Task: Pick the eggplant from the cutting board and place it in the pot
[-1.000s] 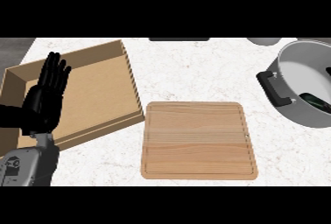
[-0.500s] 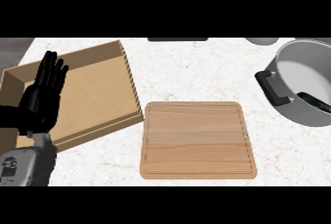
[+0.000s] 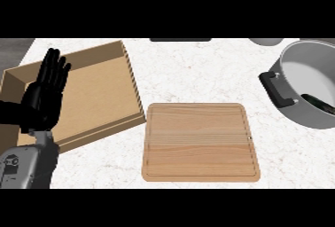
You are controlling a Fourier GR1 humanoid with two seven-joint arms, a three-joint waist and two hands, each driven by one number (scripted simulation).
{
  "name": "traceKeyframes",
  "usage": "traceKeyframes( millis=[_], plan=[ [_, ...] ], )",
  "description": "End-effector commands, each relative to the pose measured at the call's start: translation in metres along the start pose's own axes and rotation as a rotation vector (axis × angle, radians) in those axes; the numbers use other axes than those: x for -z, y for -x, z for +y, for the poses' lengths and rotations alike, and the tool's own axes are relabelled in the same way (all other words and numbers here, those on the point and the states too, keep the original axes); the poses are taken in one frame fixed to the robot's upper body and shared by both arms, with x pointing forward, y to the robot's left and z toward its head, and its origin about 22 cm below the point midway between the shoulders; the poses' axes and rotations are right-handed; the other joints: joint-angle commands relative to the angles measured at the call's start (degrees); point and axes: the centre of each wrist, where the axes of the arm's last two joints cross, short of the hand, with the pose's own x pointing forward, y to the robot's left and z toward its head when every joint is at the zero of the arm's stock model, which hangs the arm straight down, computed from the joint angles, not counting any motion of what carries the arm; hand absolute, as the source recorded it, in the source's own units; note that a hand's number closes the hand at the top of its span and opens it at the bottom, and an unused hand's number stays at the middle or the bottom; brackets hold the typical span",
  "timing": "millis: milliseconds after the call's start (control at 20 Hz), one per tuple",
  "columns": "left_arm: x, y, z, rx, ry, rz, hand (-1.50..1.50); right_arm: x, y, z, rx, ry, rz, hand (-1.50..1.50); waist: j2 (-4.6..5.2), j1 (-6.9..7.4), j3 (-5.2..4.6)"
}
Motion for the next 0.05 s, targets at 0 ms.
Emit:
traceKeyframes(
  millis=[0],
  plan=[
    [-0.0048,-0.0045,-0.0088,-0.005,0.006,-0.017,0.0,0.0202,0.0182,-0.0382,0.0,0.017,-0.001,-1.5,0.01,0.15,0.05]
  ],
)
